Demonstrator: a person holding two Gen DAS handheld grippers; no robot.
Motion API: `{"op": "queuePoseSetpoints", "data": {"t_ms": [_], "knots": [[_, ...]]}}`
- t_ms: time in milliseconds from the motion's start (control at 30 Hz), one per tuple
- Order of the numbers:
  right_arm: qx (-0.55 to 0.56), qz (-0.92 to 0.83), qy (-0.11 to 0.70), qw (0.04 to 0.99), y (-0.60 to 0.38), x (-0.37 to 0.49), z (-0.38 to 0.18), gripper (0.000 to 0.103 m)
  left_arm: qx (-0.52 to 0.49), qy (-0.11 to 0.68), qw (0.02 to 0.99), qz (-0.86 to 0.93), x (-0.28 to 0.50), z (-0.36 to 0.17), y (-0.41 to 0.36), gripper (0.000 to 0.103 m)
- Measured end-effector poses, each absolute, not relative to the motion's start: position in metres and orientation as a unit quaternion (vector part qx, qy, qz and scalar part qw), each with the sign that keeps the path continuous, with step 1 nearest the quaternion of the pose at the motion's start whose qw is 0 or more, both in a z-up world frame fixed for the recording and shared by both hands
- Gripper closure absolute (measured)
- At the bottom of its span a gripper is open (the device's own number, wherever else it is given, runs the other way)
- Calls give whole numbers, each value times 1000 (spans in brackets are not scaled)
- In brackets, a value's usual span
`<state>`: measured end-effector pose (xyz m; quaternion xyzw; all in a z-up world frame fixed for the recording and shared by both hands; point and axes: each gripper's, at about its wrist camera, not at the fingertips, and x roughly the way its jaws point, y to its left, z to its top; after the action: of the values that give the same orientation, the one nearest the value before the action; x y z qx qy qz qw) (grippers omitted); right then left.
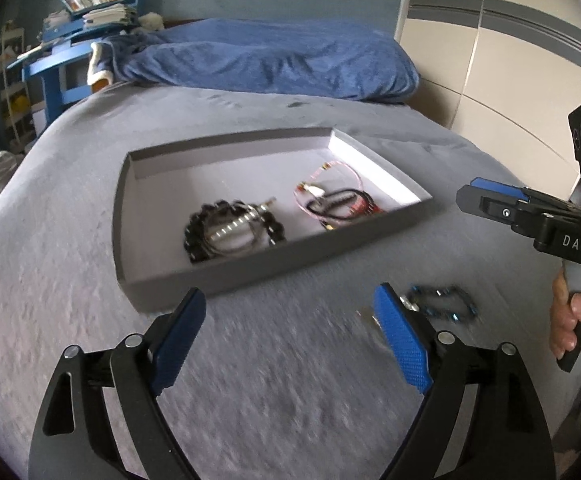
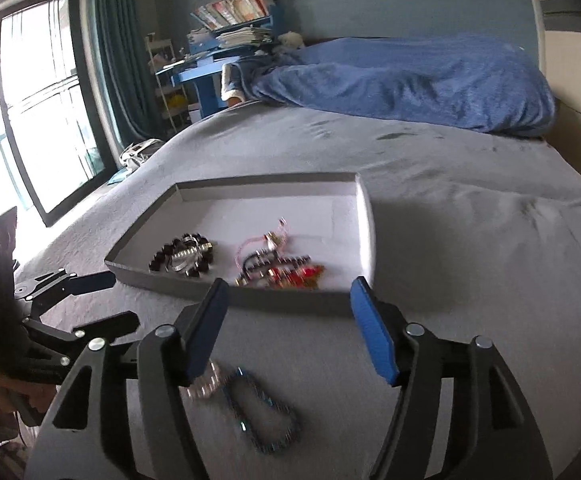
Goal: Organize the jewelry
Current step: 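Move the left tool to the pearl circle hairpin and grasp it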
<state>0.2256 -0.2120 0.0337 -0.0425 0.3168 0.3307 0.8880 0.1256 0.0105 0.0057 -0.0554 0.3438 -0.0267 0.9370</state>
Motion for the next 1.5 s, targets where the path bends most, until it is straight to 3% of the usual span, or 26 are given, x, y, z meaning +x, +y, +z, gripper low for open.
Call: {"op": "queuePoseSetpoints", "data": {"t_ms": [467,1200,1400,1500], "knots": [[-4,283,370,885,-268,203,-10,36,-14,362,929,-77,115,-4,-26,17],[-2,272,386,882,-268,205,-19,31,51,407,907,-95,150,-19,-65,19],[-5,273,387,881,-268,206,-20,30,50,422,901,-86,159,-25,-65,30],[-9,274,386,881,-267,206,-19,30,45,418,903,-93,157,-24,-63,48]]}}
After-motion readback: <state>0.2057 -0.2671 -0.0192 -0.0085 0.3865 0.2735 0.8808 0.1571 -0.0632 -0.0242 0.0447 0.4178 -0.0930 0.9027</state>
